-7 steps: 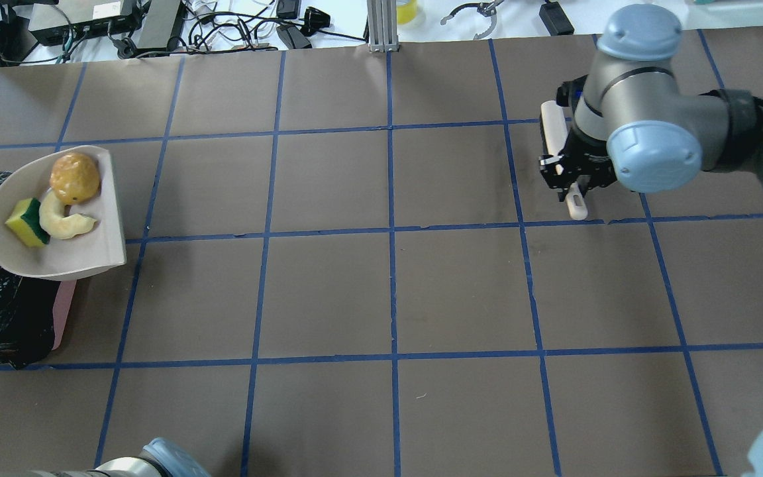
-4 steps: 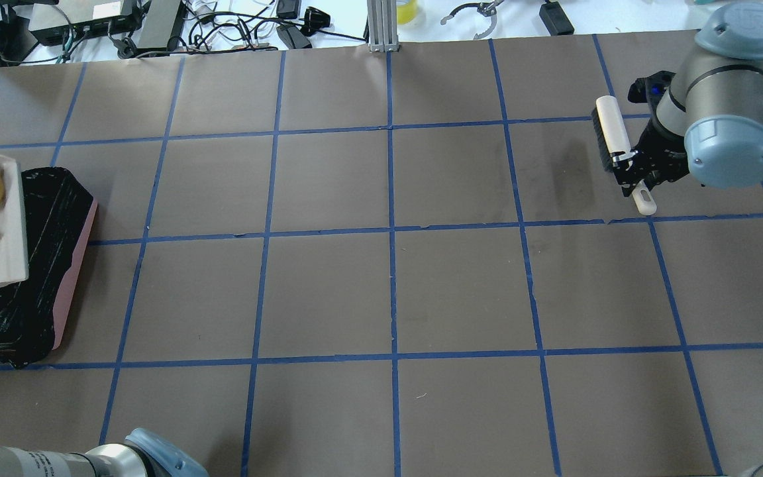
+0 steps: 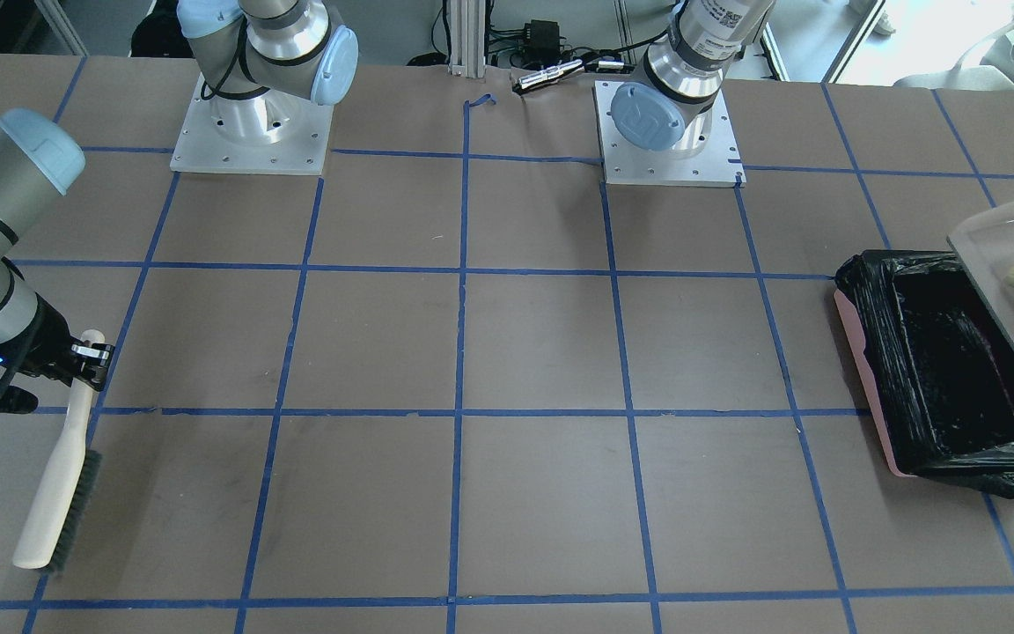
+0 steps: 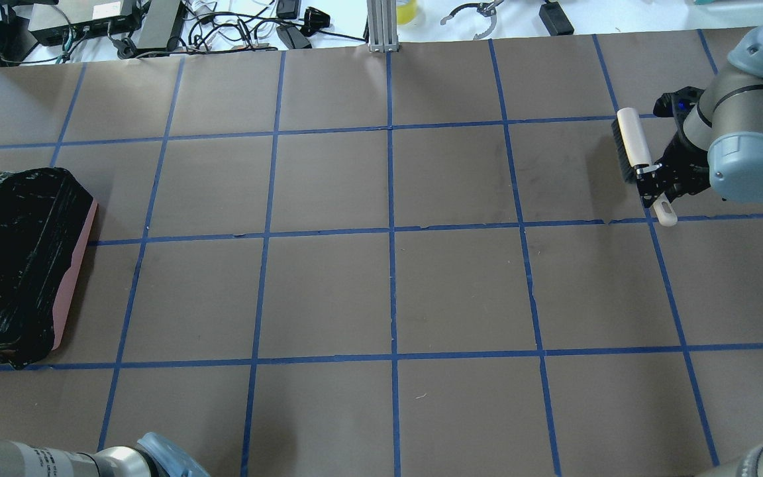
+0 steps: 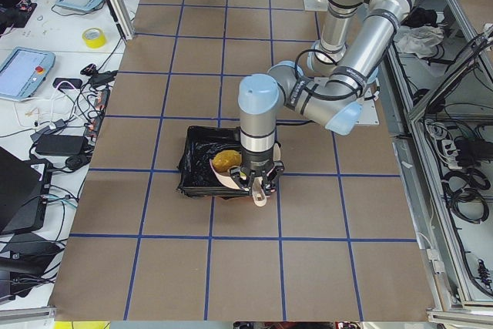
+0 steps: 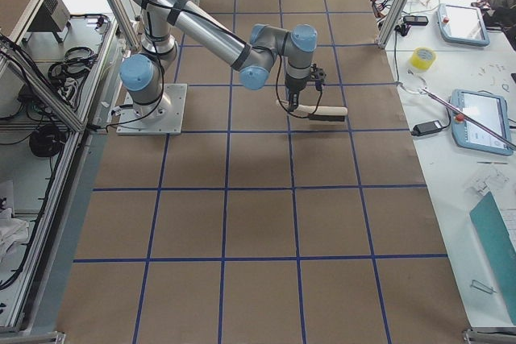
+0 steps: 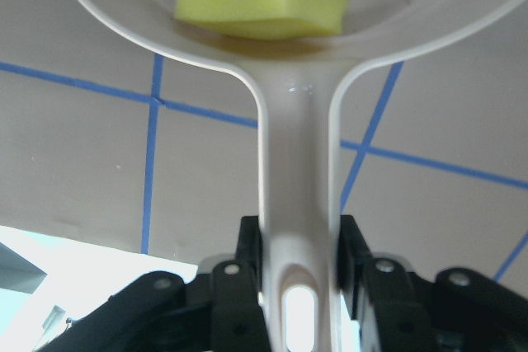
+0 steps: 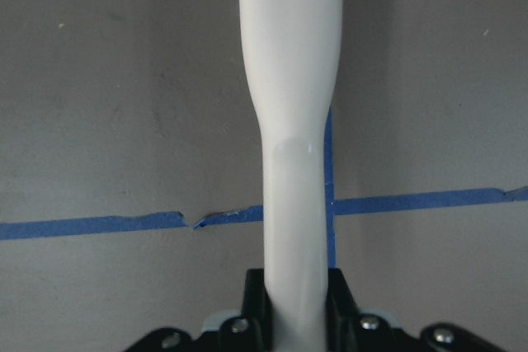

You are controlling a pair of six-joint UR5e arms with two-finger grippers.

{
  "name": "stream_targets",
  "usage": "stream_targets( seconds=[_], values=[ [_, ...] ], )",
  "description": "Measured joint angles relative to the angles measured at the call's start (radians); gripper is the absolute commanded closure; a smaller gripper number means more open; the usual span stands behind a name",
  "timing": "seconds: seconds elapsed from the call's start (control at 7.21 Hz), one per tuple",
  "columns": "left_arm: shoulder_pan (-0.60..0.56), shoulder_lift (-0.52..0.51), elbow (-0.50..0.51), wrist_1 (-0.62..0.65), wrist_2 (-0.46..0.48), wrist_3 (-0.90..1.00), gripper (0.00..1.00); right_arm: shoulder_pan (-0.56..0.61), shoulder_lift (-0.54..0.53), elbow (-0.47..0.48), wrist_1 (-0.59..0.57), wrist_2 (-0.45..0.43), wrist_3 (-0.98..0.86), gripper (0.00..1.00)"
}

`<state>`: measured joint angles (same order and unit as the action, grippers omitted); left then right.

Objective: Sweep and dump trash into bin
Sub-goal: 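Tip the dustpan with the left gripper to dump contents into the bin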

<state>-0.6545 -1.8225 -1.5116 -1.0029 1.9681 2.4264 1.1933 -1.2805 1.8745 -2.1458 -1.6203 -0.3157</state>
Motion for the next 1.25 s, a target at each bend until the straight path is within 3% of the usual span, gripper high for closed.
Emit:
stream_targets(
  seconds=[0.28,0.42,0.55,0.69,0.83,1.25],
  values=[
    [-0.154,-0.027,-0.014,0.147,0.267,0.021,1.0,-0.012,0.001,0.016,-0.001,0.003,-0.009,1.0],
    [-0.191,-0.03,-0.021,0.168,0.325,0.025,1.0,-0.013,-0.002,0.019,-0.001,0.004,-0.016,1.0],
    [-0.209,-0.027,-0.025,0.177,0.348,0.027,1.0,-0.013,-0.003,0.02,0.001,0.004,-0.021,0.82],
    [-0.229,-0.021,-0.022,0.192,0.349,0.03,1.0,-0.014,-0.004,0.021,0.007,0.003,-0.024,0.75],
    [-0.272,-0.007,-0.016,0.236,0.314,0.047,1.0,-0.014,-0.005,0.022,0.013,0.002,-0.025,0.74],
    [-0.387,0.065,-0.018,0.37,-0.047,0.118,1.0,-0.014,0.001,0.023,0.016,-0.006,-0.025,0.64]
  ],
)
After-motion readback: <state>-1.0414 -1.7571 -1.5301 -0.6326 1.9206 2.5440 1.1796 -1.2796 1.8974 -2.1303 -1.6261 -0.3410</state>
